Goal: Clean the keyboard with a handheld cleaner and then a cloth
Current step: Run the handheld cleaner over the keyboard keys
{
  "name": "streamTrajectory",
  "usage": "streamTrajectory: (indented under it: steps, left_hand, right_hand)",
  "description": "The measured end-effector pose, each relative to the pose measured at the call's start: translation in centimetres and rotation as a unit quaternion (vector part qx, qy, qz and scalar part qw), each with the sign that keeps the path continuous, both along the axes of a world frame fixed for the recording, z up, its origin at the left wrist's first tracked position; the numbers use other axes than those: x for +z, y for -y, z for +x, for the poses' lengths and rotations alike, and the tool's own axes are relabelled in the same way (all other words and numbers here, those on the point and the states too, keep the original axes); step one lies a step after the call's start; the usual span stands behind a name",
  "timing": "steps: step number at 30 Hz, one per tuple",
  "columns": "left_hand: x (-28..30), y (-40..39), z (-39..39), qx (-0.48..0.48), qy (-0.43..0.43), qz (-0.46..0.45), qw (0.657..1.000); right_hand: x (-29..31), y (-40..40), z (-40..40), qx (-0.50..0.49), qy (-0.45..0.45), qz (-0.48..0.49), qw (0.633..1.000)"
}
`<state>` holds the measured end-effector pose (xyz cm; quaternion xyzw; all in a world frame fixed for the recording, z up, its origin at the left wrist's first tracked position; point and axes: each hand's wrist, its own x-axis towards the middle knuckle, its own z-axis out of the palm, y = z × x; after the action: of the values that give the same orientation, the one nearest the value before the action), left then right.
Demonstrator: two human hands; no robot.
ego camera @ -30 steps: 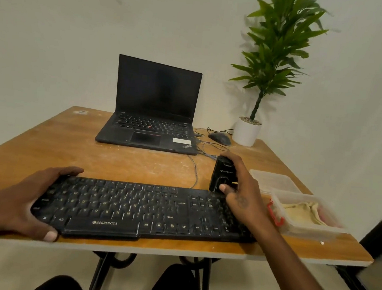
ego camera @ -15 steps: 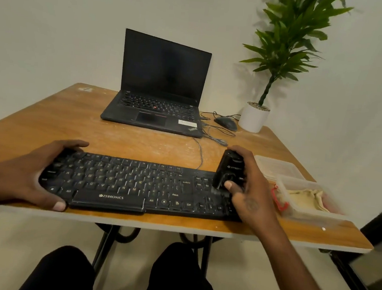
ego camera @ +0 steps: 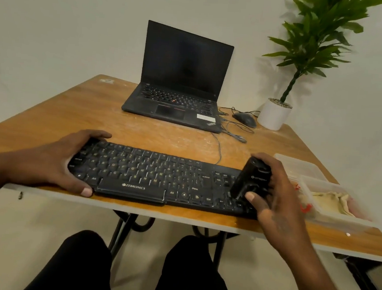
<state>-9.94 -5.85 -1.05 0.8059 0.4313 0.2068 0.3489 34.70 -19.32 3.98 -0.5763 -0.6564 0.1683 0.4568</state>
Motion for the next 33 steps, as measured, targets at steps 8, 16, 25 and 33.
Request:
streamTrajectory:
  steps: [8,16,25,33]
  left_hand:
    - [0.8,0.7,0.3,0.001,-0.022,-0.011,1.0]
    - [0.5,0.4,0.0,-0.006,-0.02,-0.008,1.0]
    - [0.0,0.0,-0.1,0.003,-0.025,0.005,1.0]
    - [-0.5,-0.4,-0.4,0.002,-0.002,0.017,1.0]
  right_hand:
    - [0.0,-1.2,0.0,-0.008,-0.006,0.004,1.0]
    - [0.8,-7.9,-0.4,-0.026,0.04,0.003,0.999]
    - [-0.5,0.1,-0.3,0.011,-0.018,0.005,1.0]
    - [-0.4,-1.2,0.1,-0.009,0.0,0.004,1.0]
